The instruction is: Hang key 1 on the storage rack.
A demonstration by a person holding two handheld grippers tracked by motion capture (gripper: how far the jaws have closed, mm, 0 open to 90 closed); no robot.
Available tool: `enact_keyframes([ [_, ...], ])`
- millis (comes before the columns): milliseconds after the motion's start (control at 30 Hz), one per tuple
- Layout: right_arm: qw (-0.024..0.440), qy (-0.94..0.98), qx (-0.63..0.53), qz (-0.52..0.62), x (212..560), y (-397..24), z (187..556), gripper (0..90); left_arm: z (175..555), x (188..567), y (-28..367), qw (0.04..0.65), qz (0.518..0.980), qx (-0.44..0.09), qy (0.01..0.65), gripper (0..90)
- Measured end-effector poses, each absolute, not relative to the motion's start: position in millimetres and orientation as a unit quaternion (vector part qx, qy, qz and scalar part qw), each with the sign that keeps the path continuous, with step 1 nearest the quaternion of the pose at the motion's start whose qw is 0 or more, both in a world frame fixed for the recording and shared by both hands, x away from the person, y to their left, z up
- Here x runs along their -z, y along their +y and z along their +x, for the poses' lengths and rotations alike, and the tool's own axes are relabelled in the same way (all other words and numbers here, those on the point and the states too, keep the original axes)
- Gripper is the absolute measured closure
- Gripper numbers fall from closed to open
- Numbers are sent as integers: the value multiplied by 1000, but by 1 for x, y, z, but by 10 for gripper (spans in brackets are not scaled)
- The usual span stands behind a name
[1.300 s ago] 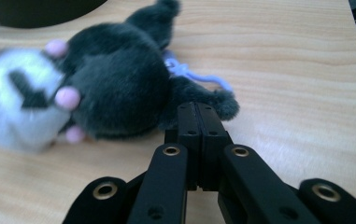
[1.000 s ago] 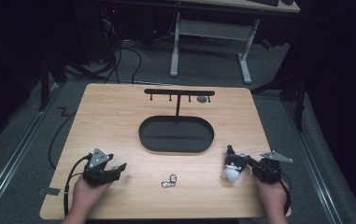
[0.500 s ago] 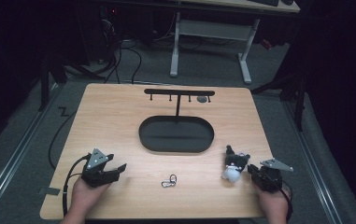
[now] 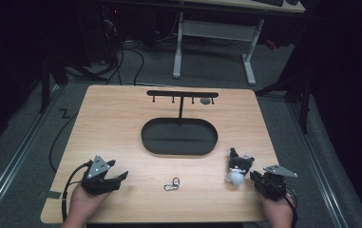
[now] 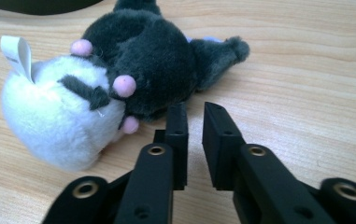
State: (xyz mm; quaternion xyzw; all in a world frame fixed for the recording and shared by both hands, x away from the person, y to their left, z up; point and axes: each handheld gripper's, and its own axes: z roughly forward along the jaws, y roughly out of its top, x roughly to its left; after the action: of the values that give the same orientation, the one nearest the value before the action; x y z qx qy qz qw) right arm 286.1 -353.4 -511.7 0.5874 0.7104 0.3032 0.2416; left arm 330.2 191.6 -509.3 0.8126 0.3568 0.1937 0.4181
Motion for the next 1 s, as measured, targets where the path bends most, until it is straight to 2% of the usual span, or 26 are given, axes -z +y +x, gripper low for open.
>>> enact_keyframes([
  [67, 236, 717, -303, 581, 511, -351, 287, 875, 332, 511, 192, 414, 816, -193, 354, 339],
  [200, 259, 719, -283, 580, 510, -350, 302, 876, 336, 514, 191, 412, 818, -188, 355, 341],
  [400, 247, 741, -283, 556, 512, -340, 334, 876, 337, 516, 189, 405, 826, -184, 346, 343],
  [600, 256, 734, -291, 557, 509, -342, 329, 838, 334, 518, 186, 399, 832, -183, 340, 341],
  [1000, 238, 740, -269, 569, 510, -347, 290, 576, 333, 518, 185, 403, 832, -180, 337, 337],
])
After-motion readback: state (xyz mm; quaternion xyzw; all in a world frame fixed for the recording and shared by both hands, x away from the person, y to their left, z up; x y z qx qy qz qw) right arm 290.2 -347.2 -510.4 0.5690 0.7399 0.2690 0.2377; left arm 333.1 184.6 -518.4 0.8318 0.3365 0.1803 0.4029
